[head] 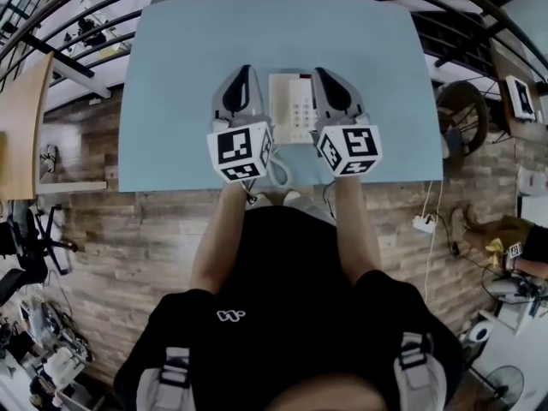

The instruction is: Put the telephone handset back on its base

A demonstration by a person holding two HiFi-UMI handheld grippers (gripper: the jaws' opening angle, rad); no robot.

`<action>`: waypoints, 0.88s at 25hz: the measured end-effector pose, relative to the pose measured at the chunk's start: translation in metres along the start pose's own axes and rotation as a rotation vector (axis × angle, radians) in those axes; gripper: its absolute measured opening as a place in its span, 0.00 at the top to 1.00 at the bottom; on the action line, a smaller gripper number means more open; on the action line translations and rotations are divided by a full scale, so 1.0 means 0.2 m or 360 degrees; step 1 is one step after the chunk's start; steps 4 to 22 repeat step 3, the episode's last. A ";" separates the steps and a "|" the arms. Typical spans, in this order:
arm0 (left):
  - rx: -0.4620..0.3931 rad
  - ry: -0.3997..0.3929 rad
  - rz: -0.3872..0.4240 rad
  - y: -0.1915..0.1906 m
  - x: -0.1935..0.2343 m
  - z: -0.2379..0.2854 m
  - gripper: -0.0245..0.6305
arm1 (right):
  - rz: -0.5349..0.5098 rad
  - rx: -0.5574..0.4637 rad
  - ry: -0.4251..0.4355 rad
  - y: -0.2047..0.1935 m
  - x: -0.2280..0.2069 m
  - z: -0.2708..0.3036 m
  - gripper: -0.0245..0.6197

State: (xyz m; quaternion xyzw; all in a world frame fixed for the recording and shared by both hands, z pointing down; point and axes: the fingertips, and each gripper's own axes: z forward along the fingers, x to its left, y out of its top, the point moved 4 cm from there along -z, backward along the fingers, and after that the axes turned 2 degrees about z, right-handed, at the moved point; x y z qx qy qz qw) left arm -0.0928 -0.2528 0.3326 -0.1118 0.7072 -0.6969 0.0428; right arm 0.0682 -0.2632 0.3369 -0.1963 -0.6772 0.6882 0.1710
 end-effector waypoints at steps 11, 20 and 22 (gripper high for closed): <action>-0.0009 -0.0009 -0.0010 0.00 -0.01 0.00 0.96 | -0.0001 -0.0003 0.0001 -0.01 -0.01 0.00 0.97; -0.0009 -0.0009 -0.0010 0.00 -0.01 0.00 0.96 | -0.0001 -0.0003 0.0001 -0.01 -0.01 0.00 0.97; -0.0009 -0.0009 -0.0010 0.00 -0.01 0.00 0.96 | -0.0001 -0.0003 0.0001 -0.01 -0.01 0.00 0.97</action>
